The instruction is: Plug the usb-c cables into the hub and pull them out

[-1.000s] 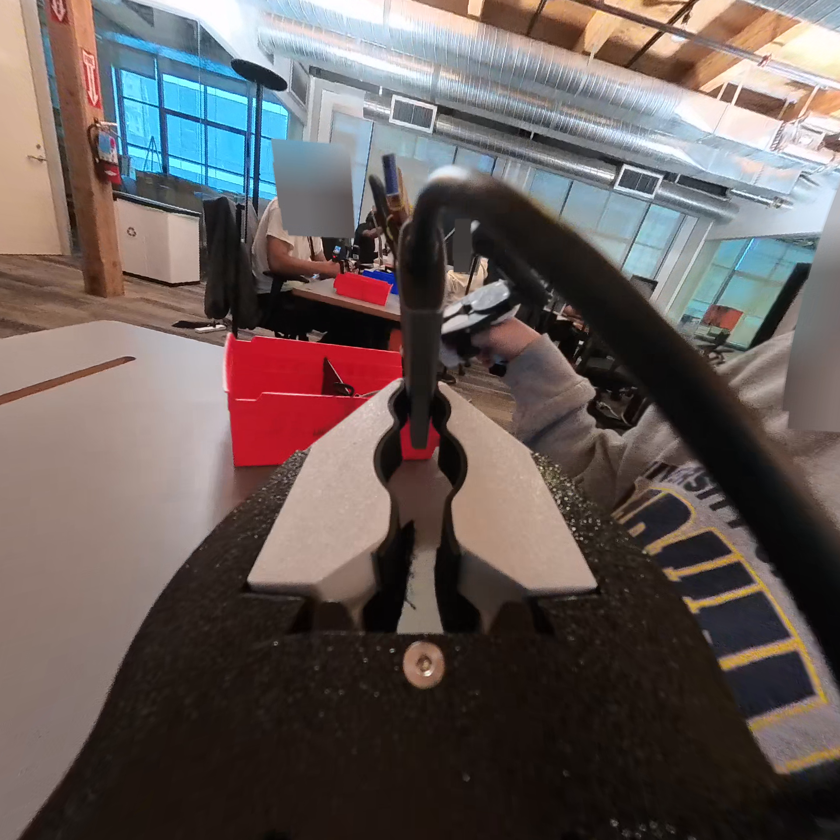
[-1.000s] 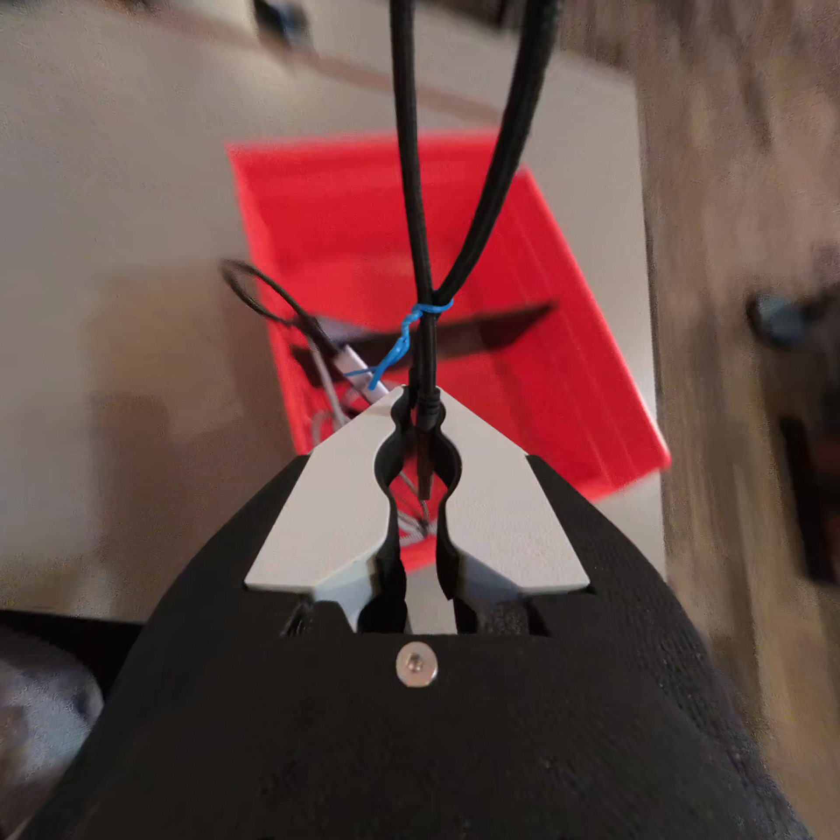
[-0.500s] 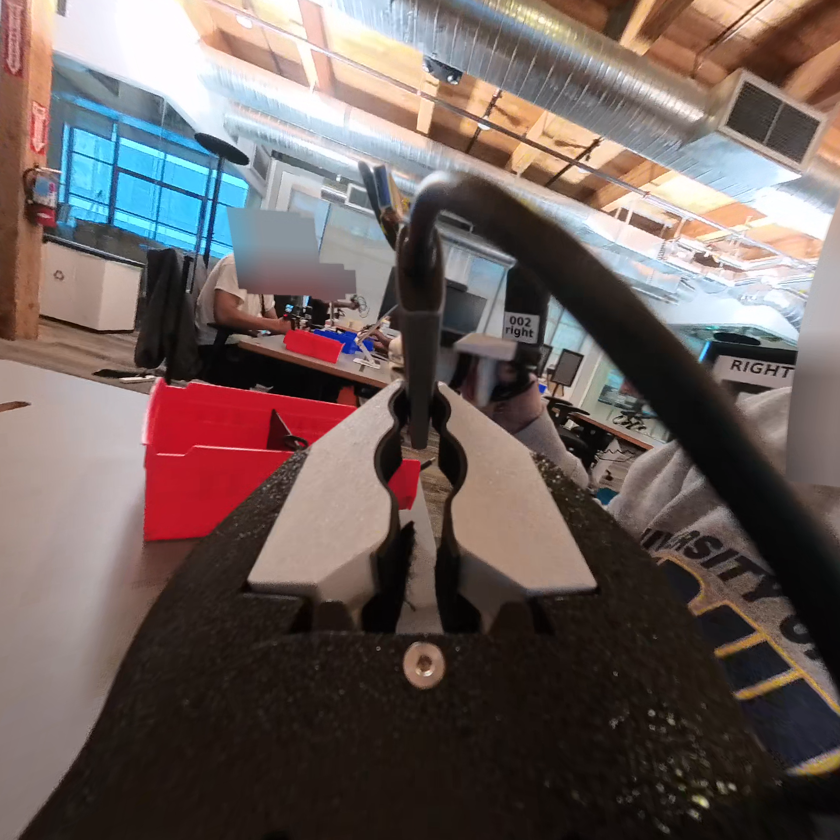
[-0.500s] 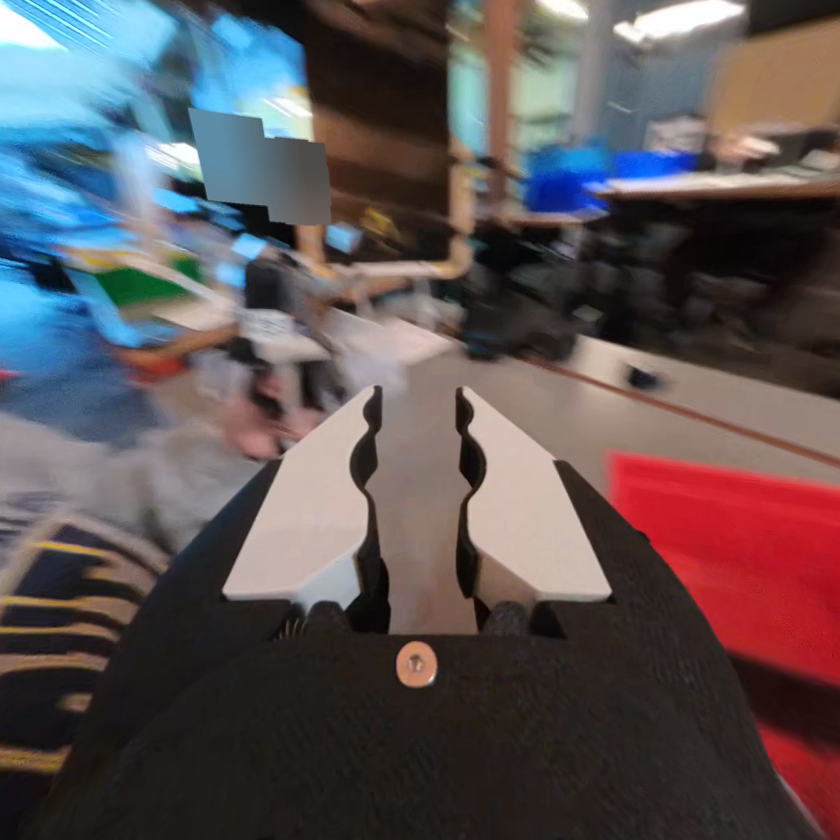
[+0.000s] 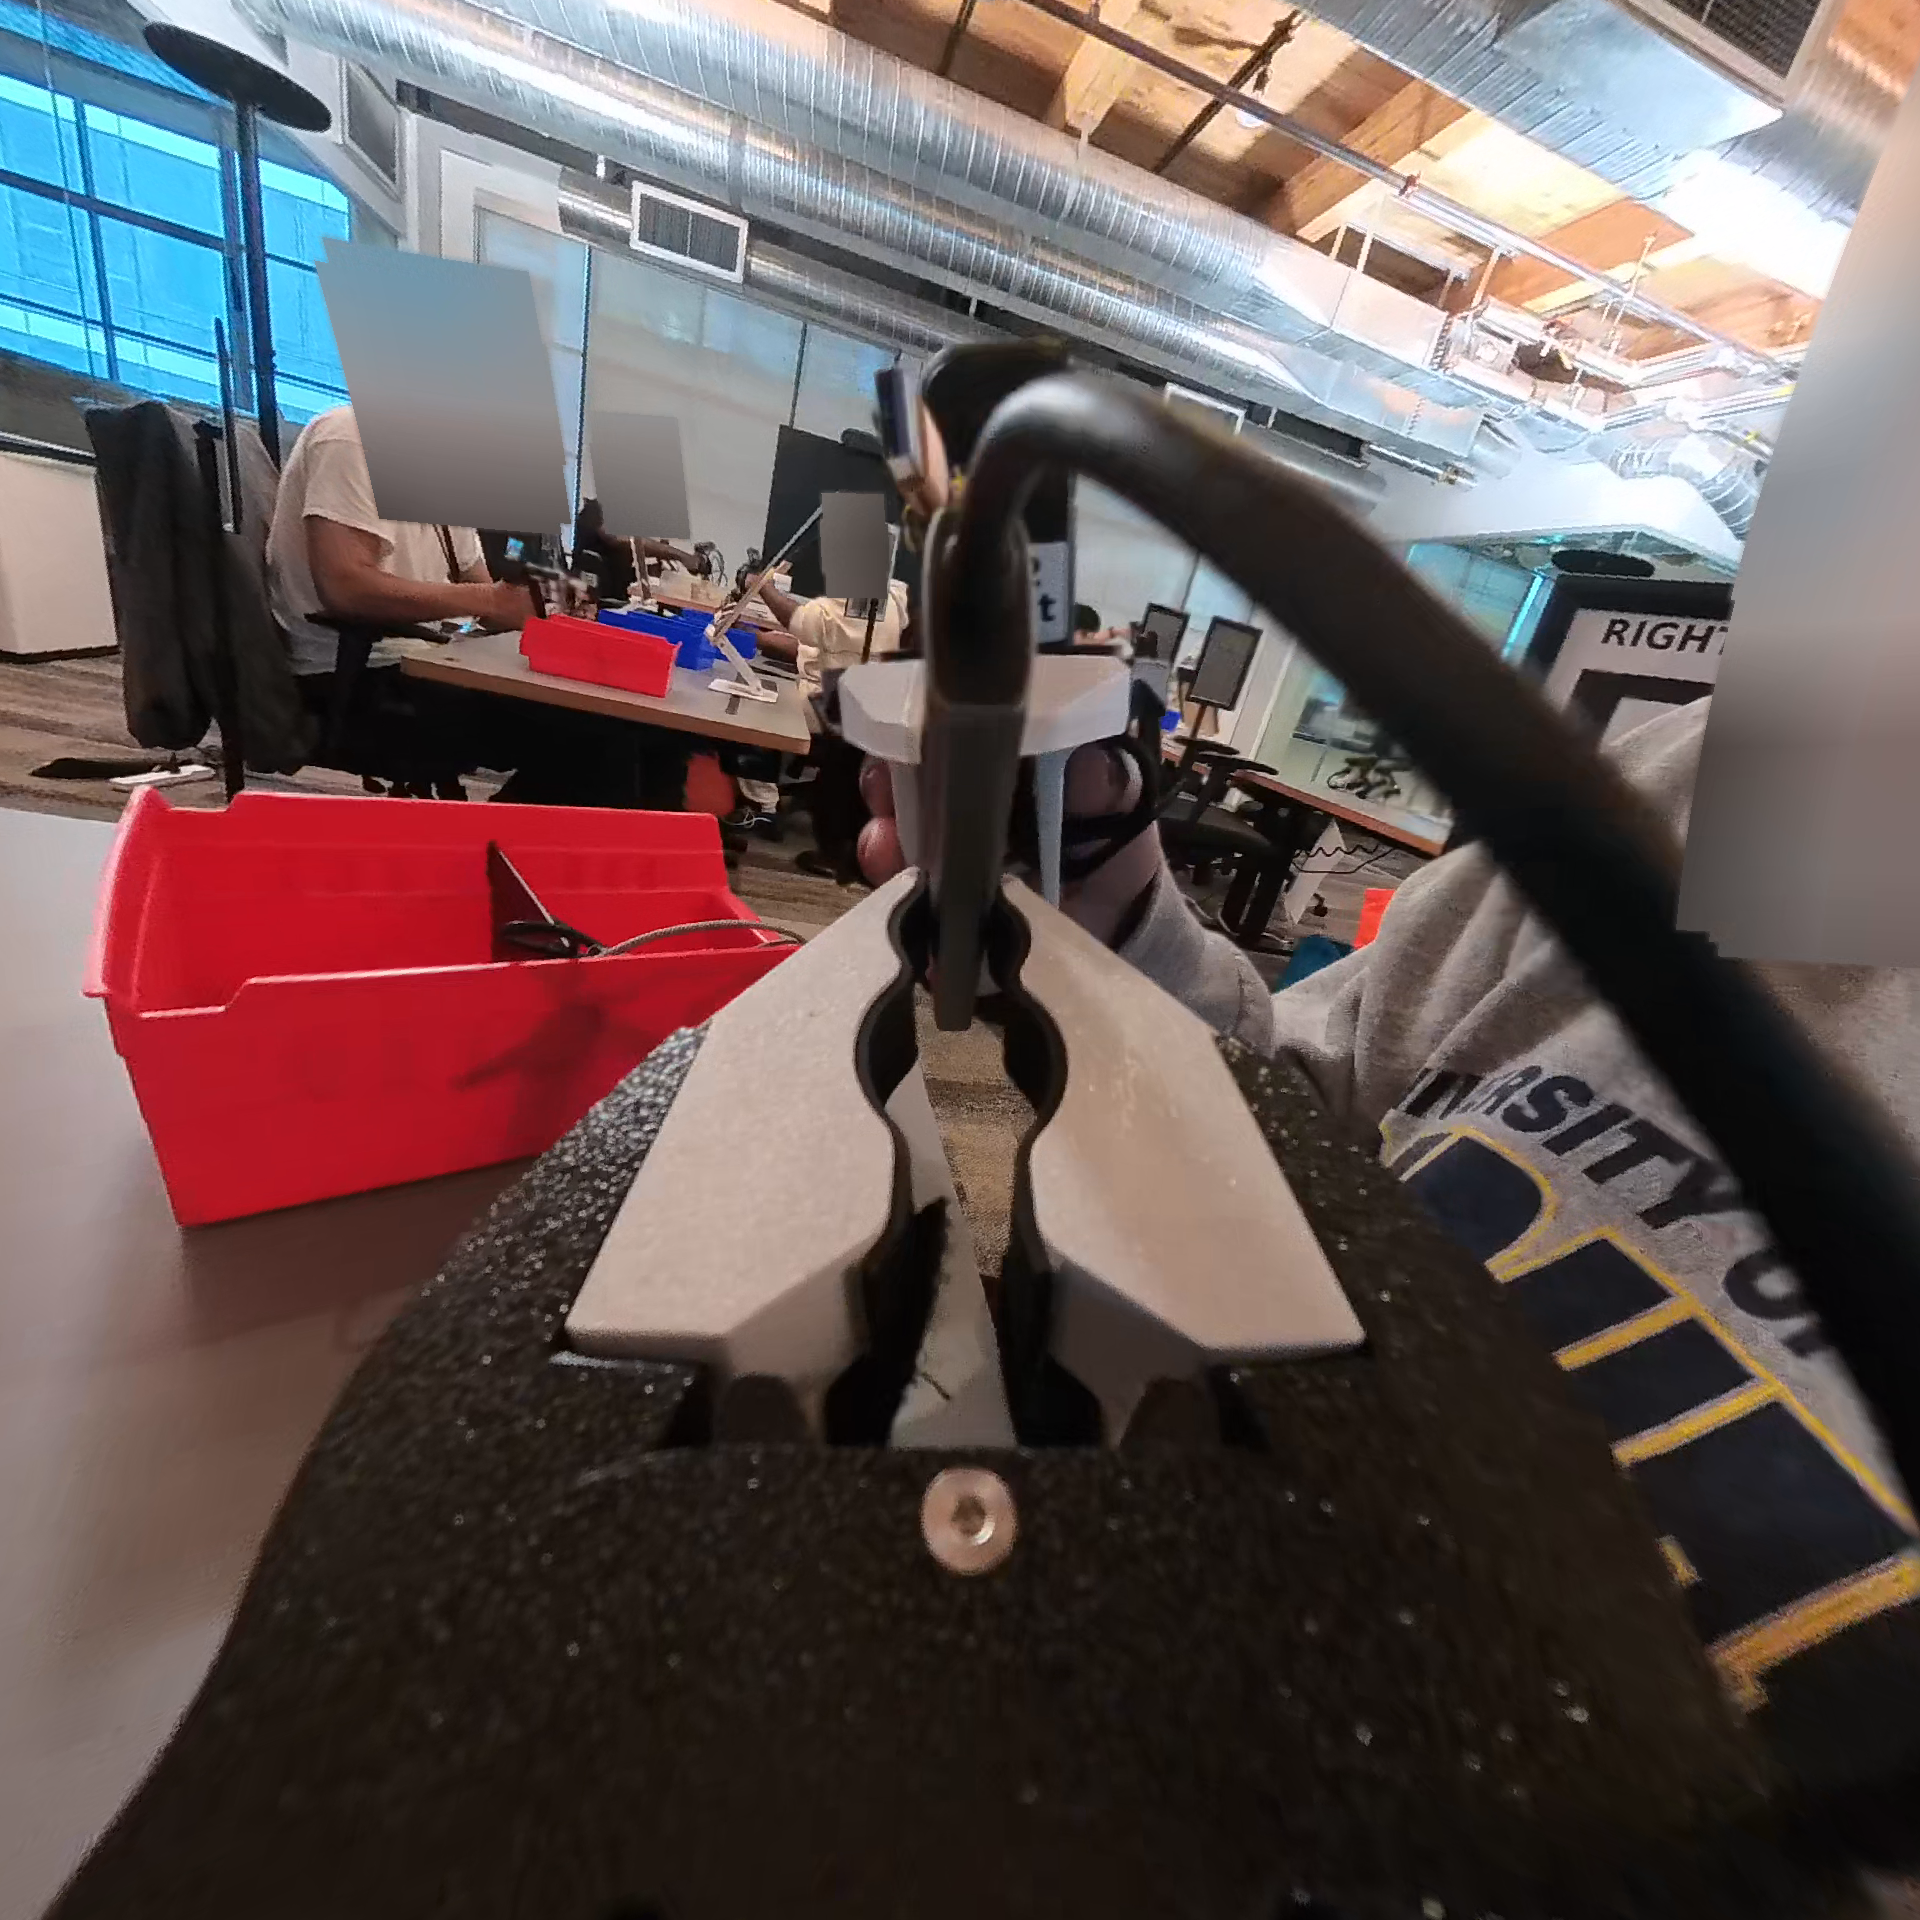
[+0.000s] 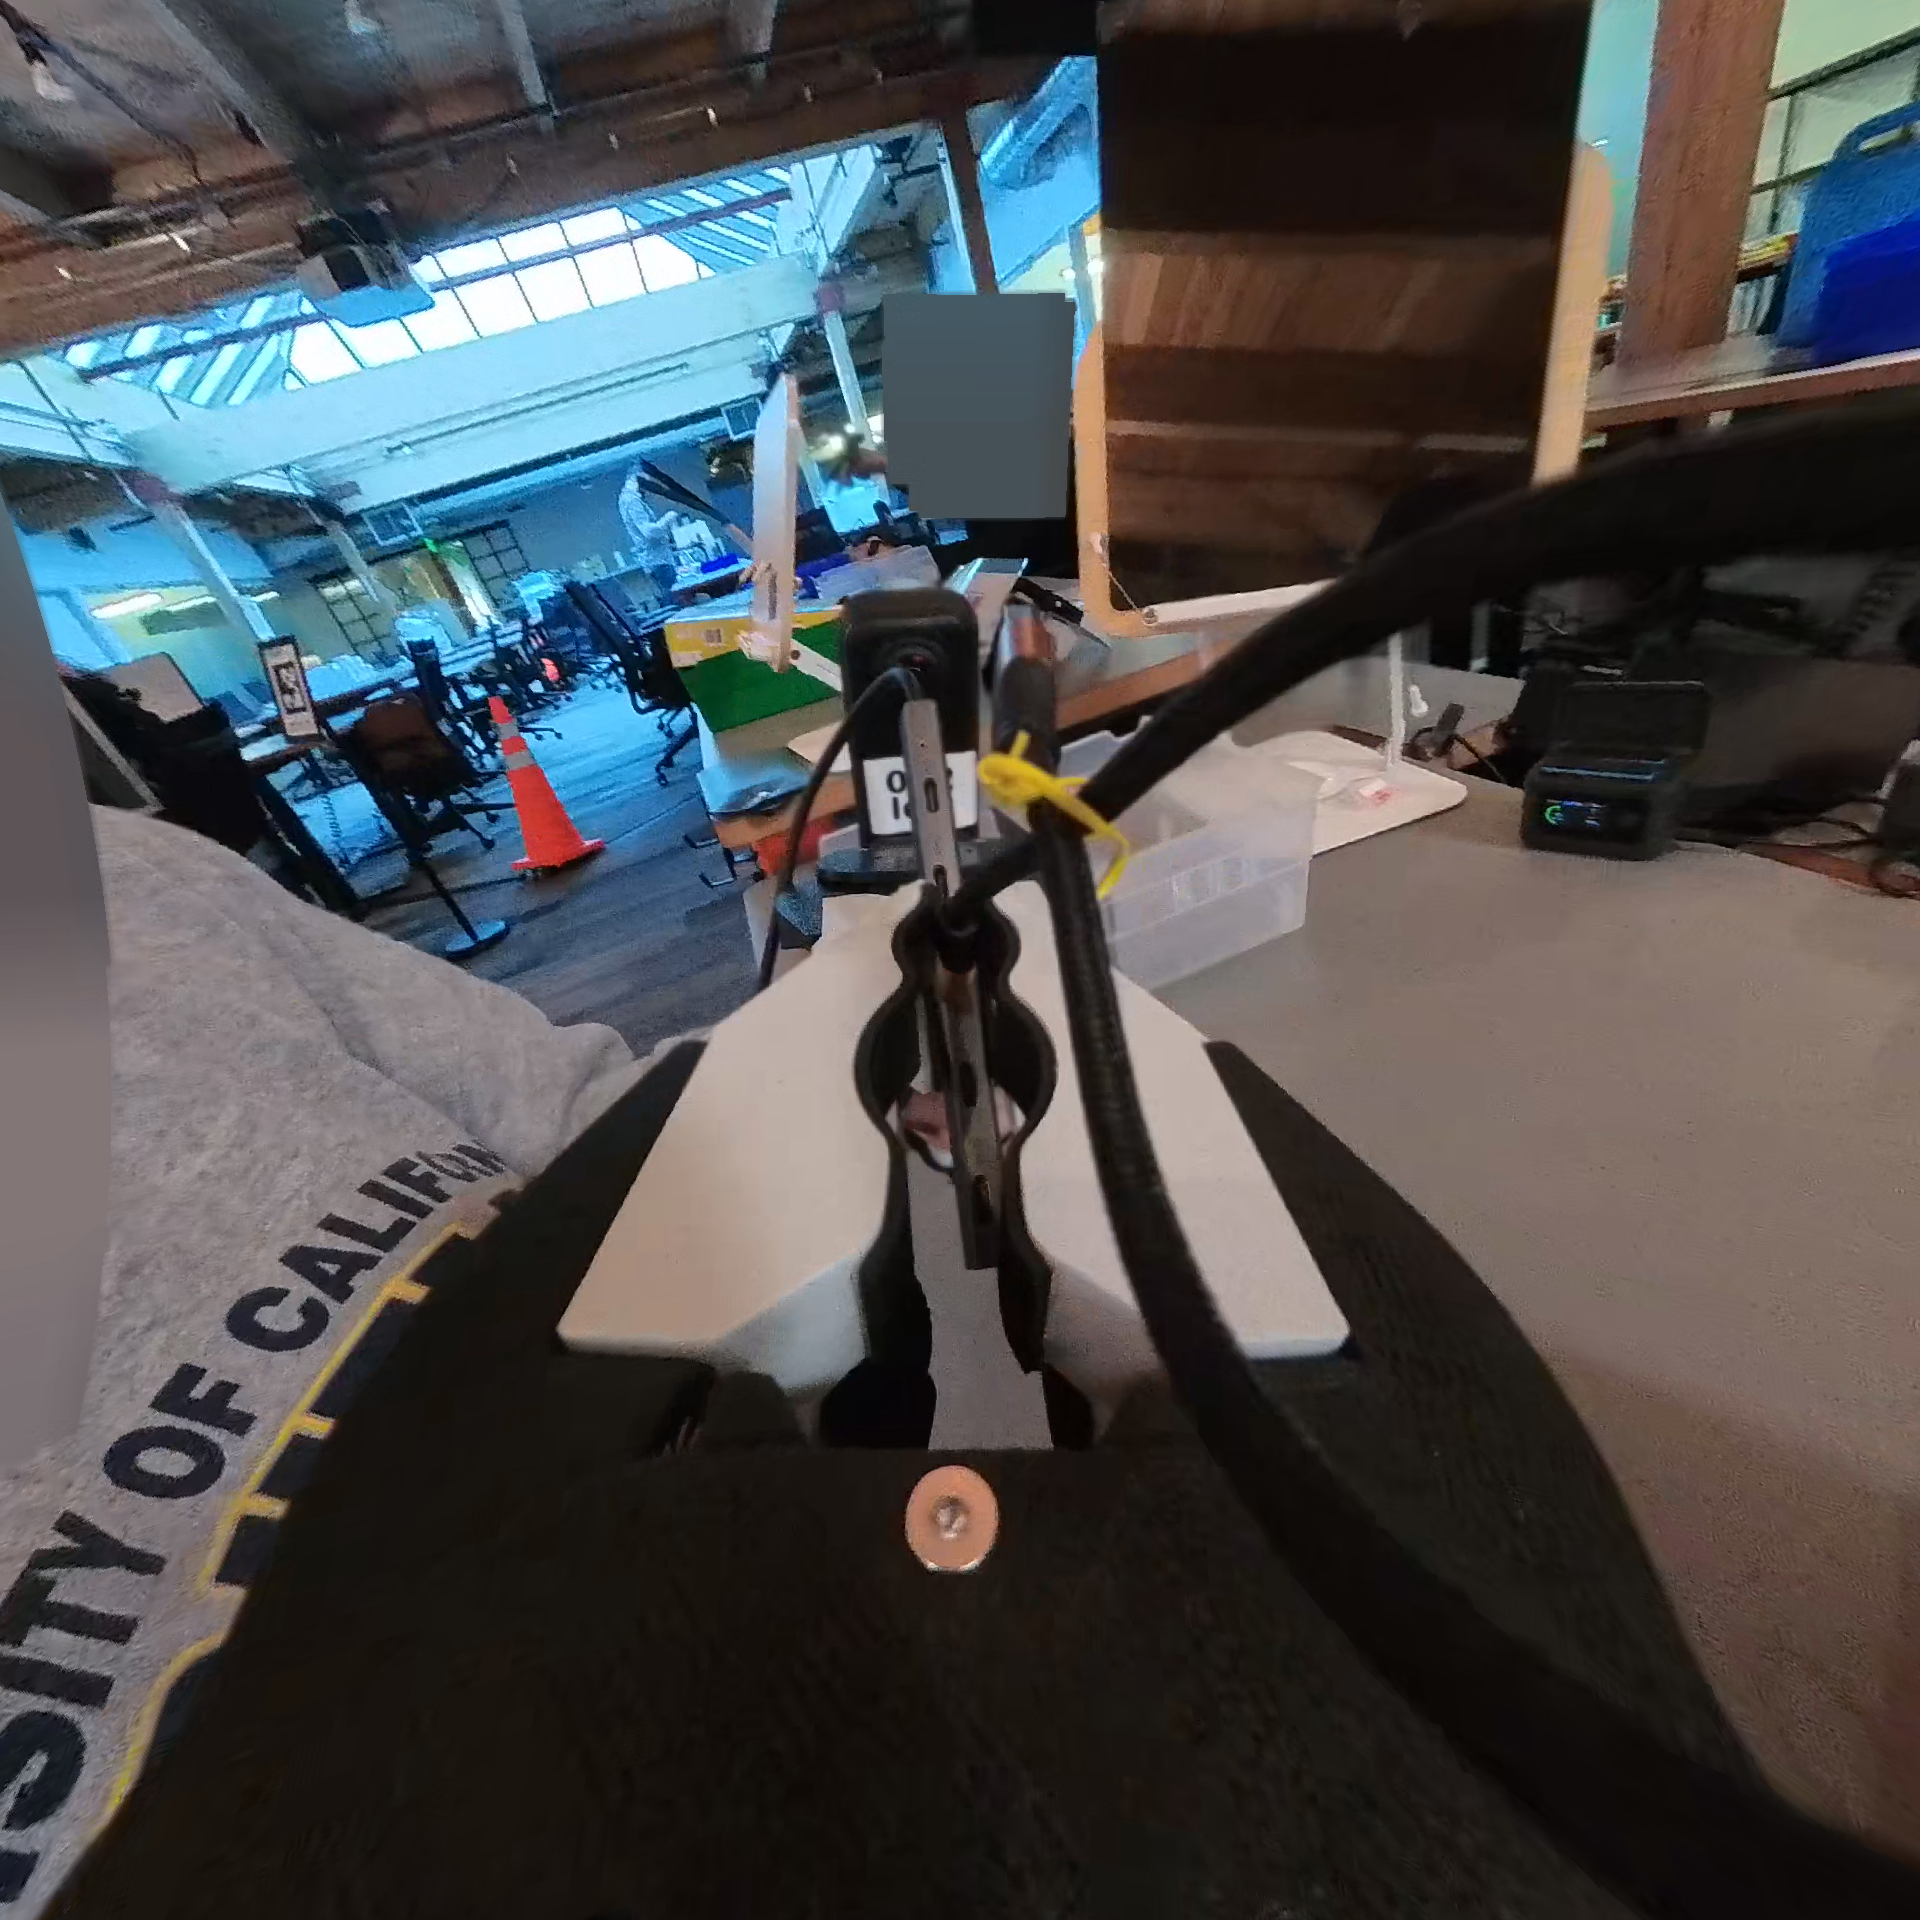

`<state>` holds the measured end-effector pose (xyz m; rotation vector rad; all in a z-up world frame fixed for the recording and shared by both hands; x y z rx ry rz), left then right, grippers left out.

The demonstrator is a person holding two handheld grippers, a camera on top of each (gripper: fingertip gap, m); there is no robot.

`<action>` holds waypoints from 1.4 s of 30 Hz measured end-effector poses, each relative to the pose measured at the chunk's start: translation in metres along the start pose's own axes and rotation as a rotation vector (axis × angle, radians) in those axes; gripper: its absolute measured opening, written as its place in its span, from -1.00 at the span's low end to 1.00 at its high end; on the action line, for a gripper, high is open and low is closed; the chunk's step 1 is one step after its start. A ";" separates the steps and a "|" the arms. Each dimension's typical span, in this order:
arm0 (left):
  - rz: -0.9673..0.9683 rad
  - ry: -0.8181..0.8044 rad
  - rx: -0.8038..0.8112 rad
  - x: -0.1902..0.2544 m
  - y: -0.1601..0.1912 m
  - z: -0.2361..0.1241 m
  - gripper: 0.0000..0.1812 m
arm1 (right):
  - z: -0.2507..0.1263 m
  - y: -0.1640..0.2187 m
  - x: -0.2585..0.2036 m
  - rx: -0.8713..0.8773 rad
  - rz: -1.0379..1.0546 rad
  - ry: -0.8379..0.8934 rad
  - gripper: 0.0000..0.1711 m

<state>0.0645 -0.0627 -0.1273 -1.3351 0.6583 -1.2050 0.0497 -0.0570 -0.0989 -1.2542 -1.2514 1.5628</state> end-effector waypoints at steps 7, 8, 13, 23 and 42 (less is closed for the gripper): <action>-0.038 0.045 0.070 0.002 -0.010 -0.007 -0.89 | -0.003 0.002 0.000 0.010 0.001 -0.015 -0.95; -0.022 0.037 0.076 0.001 -0.010 -0.008 -0.90 | -0.003 0.002 0.000 0.018 -0.006 -0.010 -0.95; 0.006 -0.003 0.115 0.000 -0.017 -0.010 -0.91 | -0.002 -0.001 0.000 0.072 -0.022 0.000 -0.94; 0.178 -0.131 -0.019 0.006 -0.021 -0.007 -0.91 | -0.010 -0.004 -0.005 0.133 -0.063 -0.007 -0.96; 0.068 -0.327 -0.104 -0.003 -0.012 -0.086 -0.91 | -0.138 -0.006 0.081 -0.108 -0.139 0.627 -0.93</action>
Point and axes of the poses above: each gripper's, where its closed fingertips meet, z out along the fingers, y out of its underside, x = y × z across the jaws, the point moved 1 cm from there along -z, back along the fingers, and after that the axes turned 2 degrees about -z, right-handed, at the moved point
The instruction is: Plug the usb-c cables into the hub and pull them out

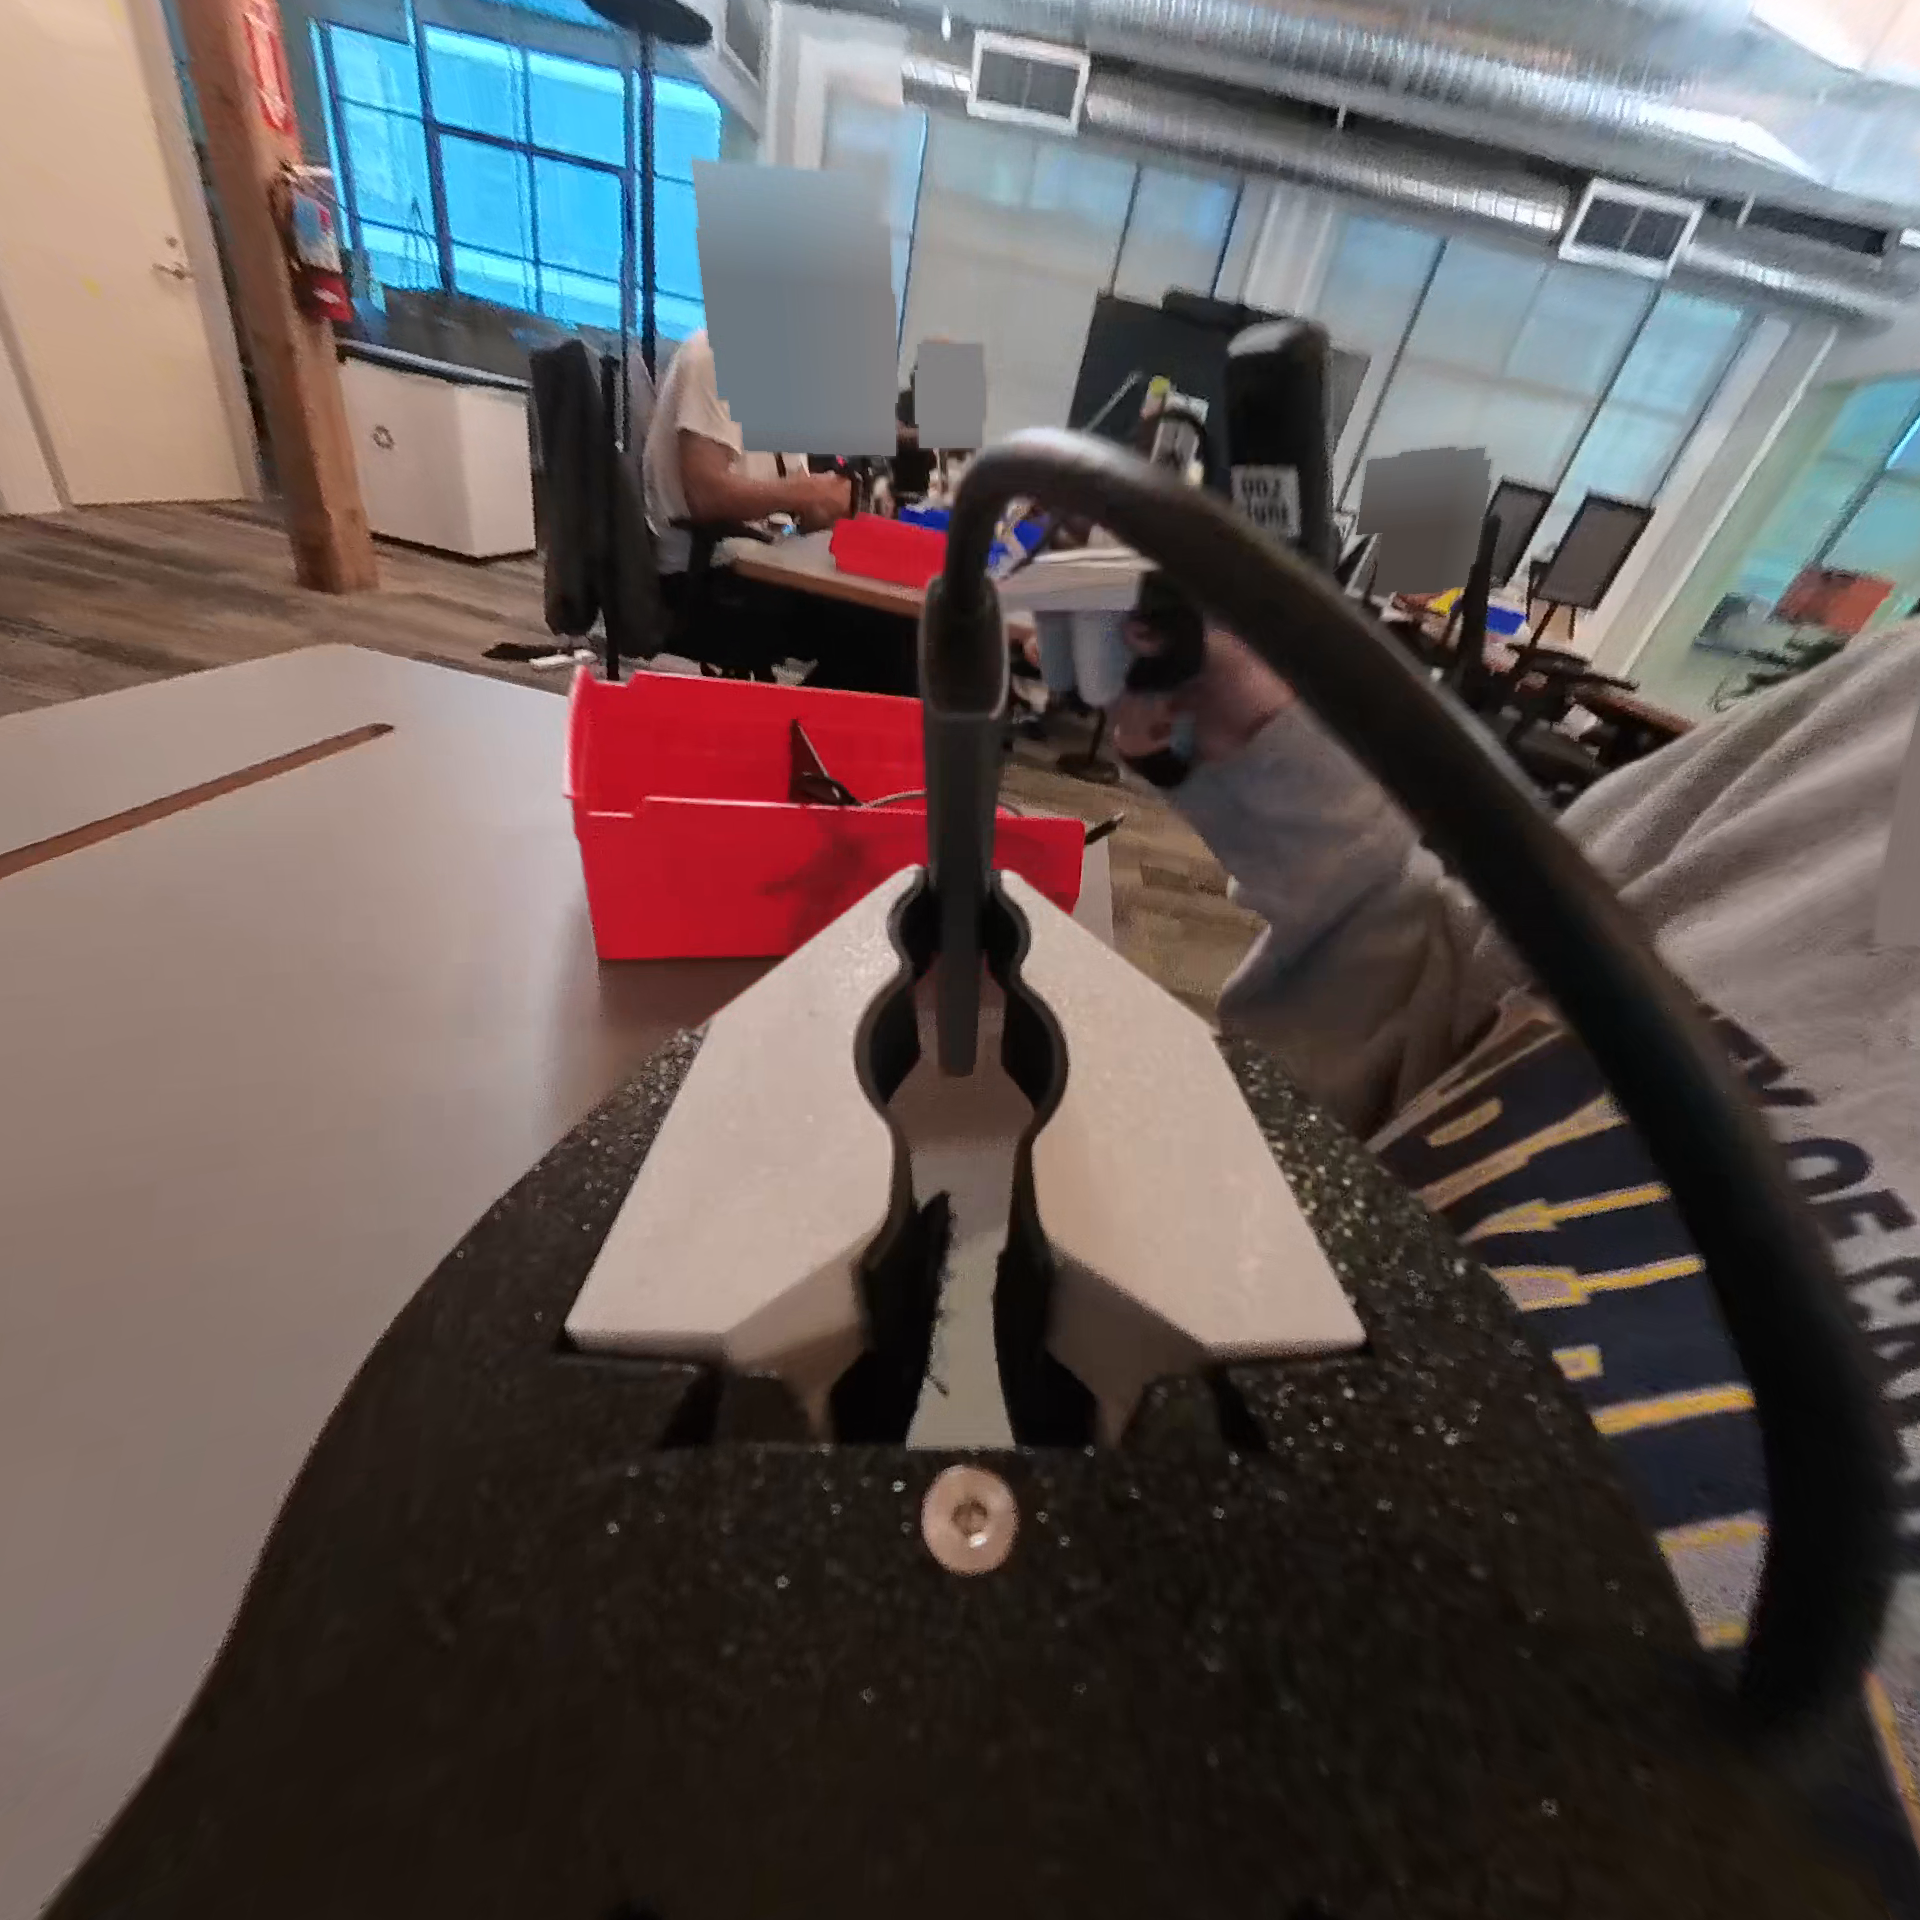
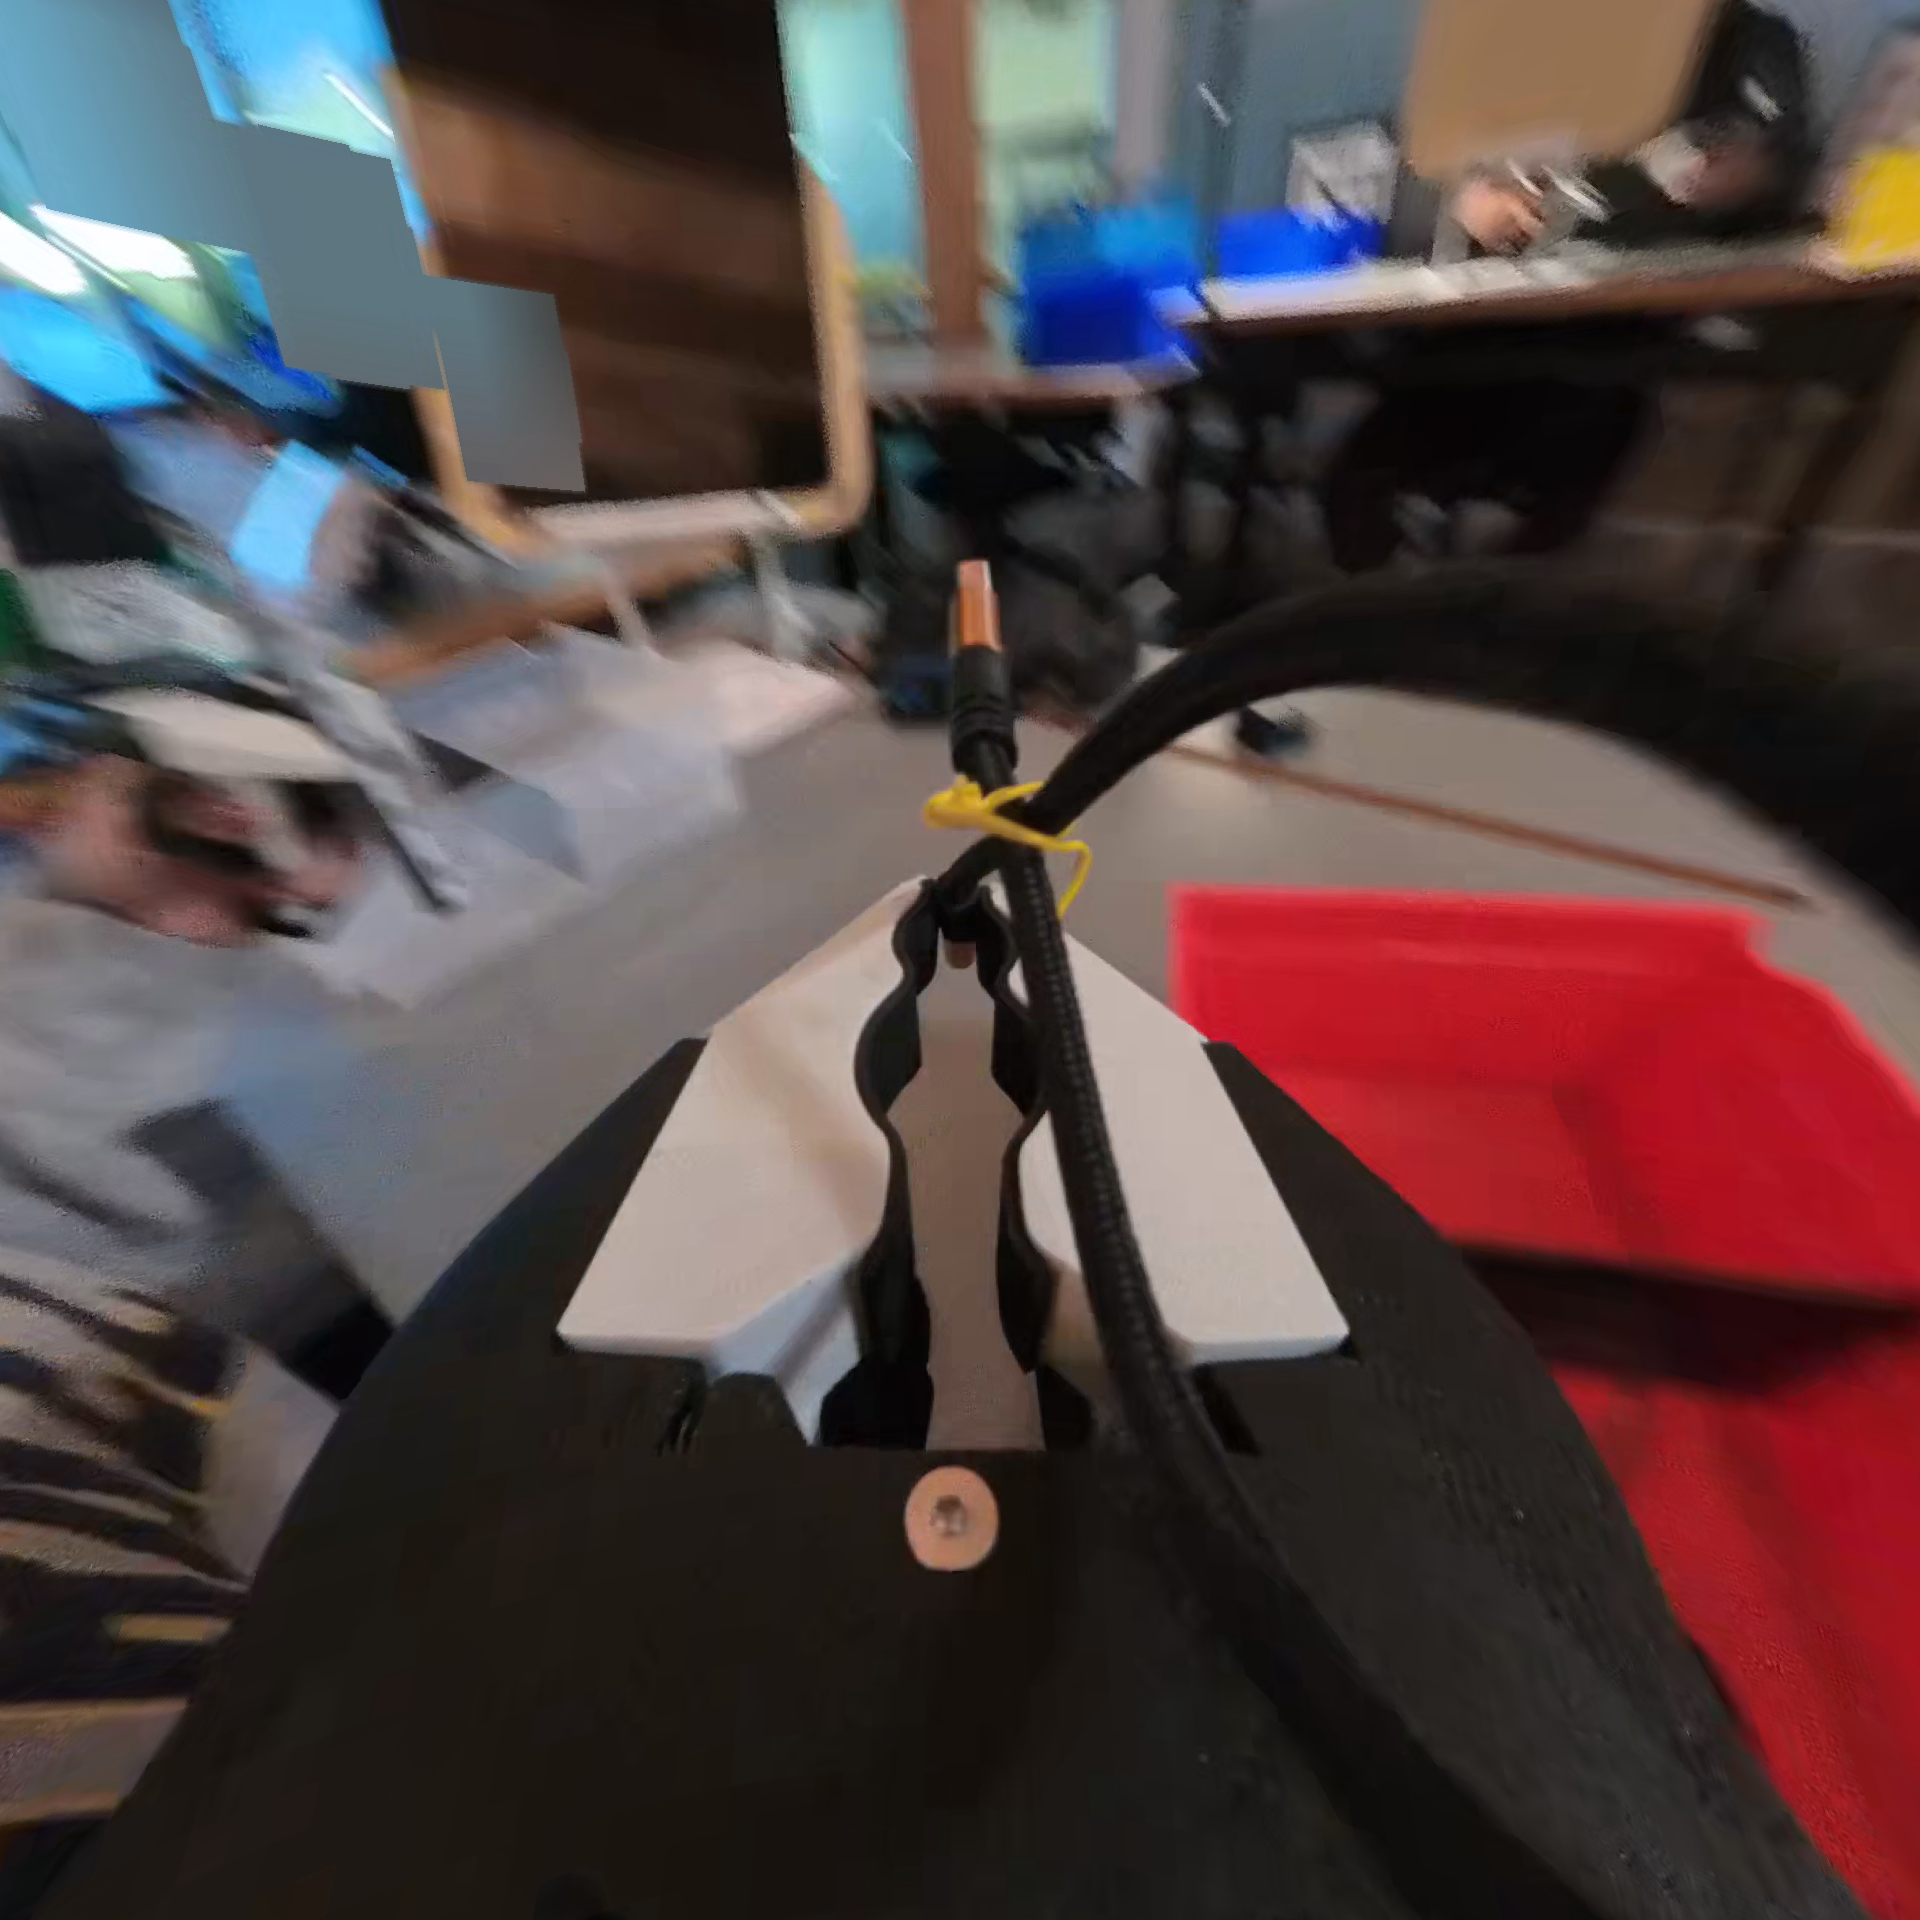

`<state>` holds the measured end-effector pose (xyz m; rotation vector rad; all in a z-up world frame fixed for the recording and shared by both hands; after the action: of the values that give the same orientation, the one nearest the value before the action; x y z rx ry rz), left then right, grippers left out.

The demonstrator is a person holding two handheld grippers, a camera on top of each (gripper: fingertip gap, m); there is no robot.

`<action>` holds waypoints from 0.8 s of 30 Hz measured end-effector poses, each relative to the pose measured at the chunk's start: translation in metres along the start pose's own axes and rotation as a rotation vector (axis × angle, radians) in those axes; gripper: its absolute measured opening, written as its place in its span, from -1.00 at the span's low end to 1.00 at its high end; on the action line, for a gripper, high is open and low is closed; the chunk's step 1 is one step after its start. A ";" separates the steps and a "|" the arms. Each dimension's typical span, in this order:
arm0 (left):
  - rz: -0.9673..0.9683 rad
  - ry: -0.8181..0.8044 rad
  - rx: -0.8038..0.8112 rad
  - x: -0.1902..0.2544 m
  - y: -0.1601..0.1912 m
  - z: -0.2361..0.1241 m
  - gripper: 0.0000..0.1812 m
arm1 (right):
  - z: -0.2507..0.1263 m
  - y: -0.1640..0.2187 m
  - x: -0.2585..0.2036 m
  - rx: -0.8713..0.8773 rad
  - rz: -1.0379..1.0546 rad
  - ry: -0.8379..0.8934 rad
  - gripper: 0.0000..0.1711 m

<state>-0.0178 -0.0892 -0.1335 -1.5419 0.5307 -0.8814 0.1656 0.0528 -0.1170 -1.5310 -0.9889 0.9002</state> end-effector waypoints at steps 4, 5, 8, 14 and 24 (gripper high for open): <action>-0.056 0.085 0.014 0.007 0.007 0.016 -0.91 | -0.028 0.050 0.064 -0.412 -0.004 0.269 -0.94; -0.075 0.104 0.027 0.008 0.008 0.019 -0.91 | -0.037 0.067 0.077 -0.527 0.025 0.309 -0.93; -0.104 0.123 0.029 0.006 0.013 0.030 -0.91 | -0.053 0.103 0.103 -0.746 0.094 0.367 -0.94; -0.116 0.162 0.023 0.010 0.015 0.051 -0.91 | -0.080 0.138 0.106 -1.011 0.161 0.423 -0.30; -0.058 0.269 0.120 0.026 0.005 0.069 -0.91 | -0.002 0.019 -0.101 -0.248 -0.246 -0.316 -0.28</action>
<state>0.0530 -0.0669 -0.1319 -1.3430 0.6159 -1.1545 0.1316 -0.0438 -0.1310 -1.4527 -1.5306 0.8831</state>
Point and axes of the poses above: each gripper's, where its closed fingertips meet, z out along the fingers, y out of its underside, x = y × z across the jaws, the point moved 1 cm from there along -z, back along the fingers, and after that the axes turned 2 degrees about -z, right-handed, at the moved point
